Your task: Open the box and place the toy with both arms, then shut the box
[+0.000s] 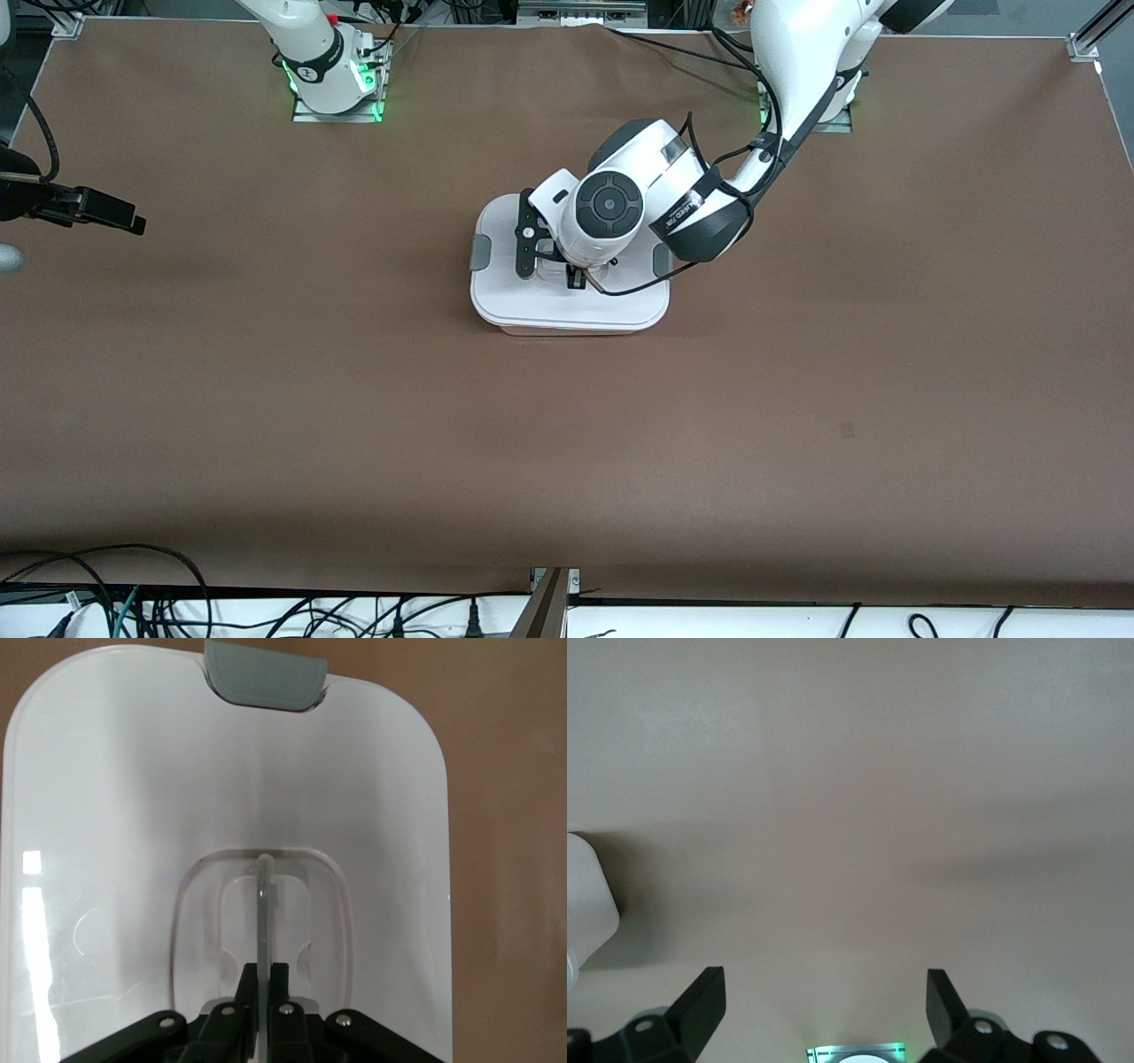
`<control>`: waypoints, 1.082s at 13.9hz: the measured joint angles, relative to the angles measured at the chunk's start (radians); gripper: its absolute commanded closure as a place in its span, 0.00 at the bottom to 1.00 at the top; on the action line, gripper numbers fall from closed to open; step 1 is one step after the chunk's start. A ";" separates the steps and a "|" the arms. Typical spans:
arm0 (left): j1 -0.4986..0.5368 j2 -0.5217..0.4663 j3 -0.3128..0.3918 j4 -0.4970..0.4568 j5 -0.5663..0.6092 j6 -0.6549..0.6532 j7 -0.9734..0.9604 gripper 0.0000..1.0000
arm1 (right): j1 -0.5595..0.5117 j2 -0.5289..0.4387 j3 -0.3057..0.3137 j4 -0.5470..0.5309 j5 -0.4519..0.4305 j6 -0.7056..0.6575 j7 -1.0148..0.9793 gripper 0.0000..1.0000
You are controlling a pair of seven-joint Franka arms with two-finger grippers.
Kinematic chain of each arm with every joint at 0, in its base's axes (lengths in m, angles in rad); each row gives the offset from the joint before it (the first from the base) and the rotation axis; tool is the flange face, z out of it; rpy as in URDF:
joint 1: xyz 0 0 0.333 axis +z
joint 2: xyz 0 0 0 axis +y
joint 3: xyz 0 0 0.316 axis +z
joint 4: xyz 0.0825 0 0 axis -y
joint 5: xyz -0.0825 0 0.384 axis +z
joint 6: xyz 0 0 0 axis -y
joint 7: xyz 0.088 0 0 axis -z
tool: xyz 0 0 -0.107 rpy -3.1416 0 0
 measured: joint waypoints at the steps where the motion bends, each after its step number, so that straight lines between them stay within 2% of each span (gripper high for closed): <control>1: 0.000 0.000 0.000 0.000 0.000 0.000 0.000 1.00 | 0.000 0.002 0.000 0.000 0.000 0.001 0.000 0.00; 15: -0.001 0.001 0.000 0.000 0.000 0.000 -0.027 1.00 | 0.000 0.004 0.000 0.007 0.000 0.003 0.000 0.00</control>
